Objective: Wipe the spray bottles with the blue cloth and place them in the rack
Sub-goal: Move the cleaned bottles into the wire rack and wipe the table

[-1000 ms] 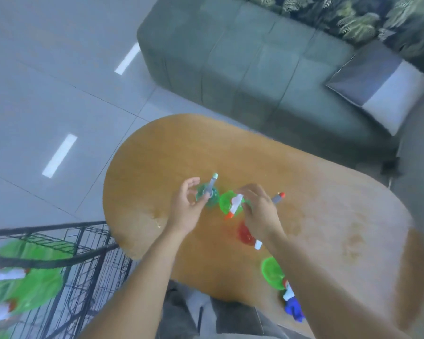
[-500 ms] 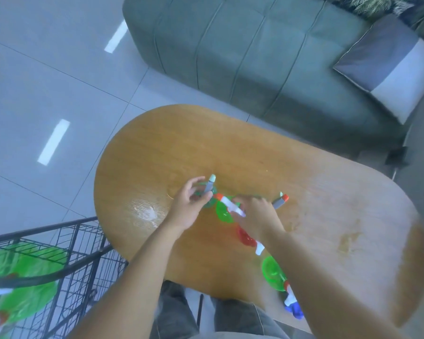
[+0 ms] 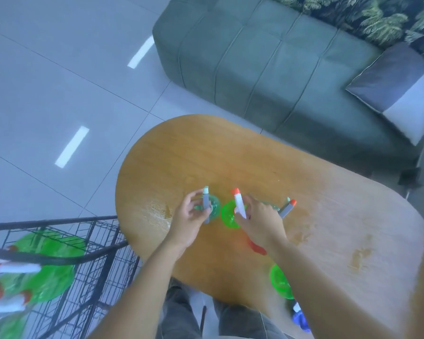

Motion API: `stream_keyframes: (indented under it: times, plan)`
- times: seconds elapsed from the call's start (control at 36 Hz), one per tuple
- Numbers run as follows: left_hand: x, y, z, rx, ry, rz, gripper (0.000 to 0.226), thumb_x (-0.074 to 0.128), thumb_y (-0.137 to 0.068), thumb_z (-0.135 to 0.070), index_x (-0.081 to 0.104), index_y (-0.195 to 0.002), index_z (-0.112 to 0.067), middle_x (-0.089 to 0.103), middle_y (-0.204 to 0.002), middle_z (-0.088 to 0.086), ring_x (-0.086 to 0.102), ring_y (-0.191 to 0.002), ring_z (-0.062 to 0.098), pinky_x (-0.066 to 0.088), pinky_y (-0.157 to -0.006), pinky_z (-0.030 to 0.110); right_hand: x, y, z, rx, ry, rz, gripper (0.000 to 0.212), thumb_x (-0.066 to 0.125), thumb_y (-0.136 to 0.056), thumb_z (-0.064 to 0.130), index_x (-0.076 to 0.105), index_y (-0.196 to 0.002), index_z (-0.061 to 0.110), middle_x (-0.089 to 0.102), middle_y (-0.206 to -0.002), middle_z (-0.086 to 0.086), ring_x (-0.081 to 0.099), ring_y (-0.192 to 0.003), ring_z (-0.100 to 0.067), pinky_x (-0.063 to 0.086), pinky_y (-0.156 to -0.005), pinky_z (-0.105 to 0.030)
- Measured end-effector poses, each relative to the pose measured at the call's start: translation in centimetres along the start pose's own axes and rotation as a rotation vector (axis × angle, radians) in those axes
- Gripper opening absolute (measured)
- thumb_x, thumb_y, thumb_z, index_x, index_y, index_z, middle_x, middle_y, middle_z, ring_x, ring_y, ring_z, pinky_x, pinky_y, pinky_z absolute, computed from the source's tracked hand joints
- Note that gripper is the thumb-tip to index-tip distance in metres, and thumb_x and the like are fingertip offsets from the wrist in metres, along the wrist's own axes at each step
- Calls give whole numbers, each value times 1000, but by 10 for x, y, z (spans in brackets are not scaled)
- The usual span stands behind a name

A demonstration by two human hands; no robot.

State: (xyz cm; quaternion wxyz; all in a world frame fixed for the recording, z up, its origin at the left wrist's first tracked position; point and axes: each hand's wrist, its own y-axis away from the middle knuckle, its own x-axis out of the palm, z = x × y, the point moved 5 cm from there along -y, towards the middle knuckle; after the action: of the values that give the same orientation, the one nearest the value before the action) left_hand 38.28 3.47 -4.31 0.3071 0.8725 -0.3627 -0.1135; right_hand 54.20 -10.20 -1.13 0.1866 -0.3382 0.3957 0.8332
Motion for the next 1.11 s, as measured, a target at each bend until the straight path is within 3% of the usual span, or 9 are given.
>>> stream_keyframes:
  times: [0.11, 0.25, 0.39, 0.5, 0.64, 0.78, 0.89, 0.97, 1.11]
  plan:
    - [-13, 28, -1, 11, 68, -26, 55, 71, -97, 10, 56, -143, -17, 71, -124, 12, 68, -76, 0, 58, -74, 18, 1, 9, 22, -45, -41, 18, 22, 63, -92, 33, 61, -114, 29, 67, -71, 3, 65, -72, -23, 54, -66, -40]
    - [-44, 61, 2, 78, 115, -117, 56, 77, -94, 7, 61, -137, -25, 74, -124, 15, 66, -79, 10, 60, -81, 25, 10, 26, 57, -140, -18, 6, 20, 66, -89, 33, 64, -109, 30, 67, -72, 4, 64, -72, -23, 44, -59, -32]
    - [-80, 95, 6, 138, 157, -224, 62, 80, -92, 6, 58, -143, -21, 76, -117, 14, 67, -75, 9, 59, -86, 32, 27, 48, 91, -233, -8, -17, 20, 66, -91, 35, 65, -110, 32, 63, -67, 7, 62, -68, -18, 50, -67, -34]
    - [-112, 131, 10, 171, 149, -296, 61, 81, -93, 0, 58, -142, -27, 78, -117, 9, 70, -82, 13, 61, -92, 37, 50, 69, 121, -281, -6, 2, 17, 65, -92, 34, 64, -109, 34, 62, -66, 7, 62, -66, -15, 46, -63, -31]
    - [-155, 175, 14, 210, 206, -400, 60, 83, -91, 3, 60, -137, -27, 77, -122, 12, 72, -86, 17, 63, -85, 35, 80, 94, 168, -384, 13, 77, 17, 66, -93, 38, 61, -109, 33, 64, -69, 8, 61, -65, -8, 46, -63, -31]
    - [-195, 223, 16, 254, 253, -466, 55, 76, -95, 6, 60, -136, -26, 80, -110, 4, 75, -77, 14, 63, -79, 31, 107, 123, 214, -496, -4, 173, 21, 69, -93, 49, 59, -105, 35, 62, -66, 5, 60, -61, -8, 42, -53, -25]
    - [-226, 260, 24, 265, 336, -546, 56, 75, -95, 7, 58, -137, -25, 76, -106, 7, 74, -72, 11, 58, -68, 19, 130, 148, 251, -591, 11, 228, 27, 73, -91, 51, 56, -98, 33, 62, -65, 4, 59, -60, -8, 39, -53, -18]
    - [-251, 282, 41, 266, 405, -600, 57, 76, -95, 6, 59, -135, -29, 78, -109, 7, 75, -77, 15, 60, -71, 24, 152, 163, 273, -636, -2, 292, 27, 76, -90, 50, 55, -96, 34, 56, -59, 12, 55, -57, -3, 40, -55, -16]
    - [-288, 313, 69, 263, 500, -715, 57, 74, -95, 9, 60, -135, -29, 77, -111, 11, 74, -79, 17, 59, -72, 22, 191, 177, 305, -675, 0, 412, 36, 75, -86, 60, 60, -107, 35, 58, -66, 7, 55, -59, -8, 43, -58, -25]
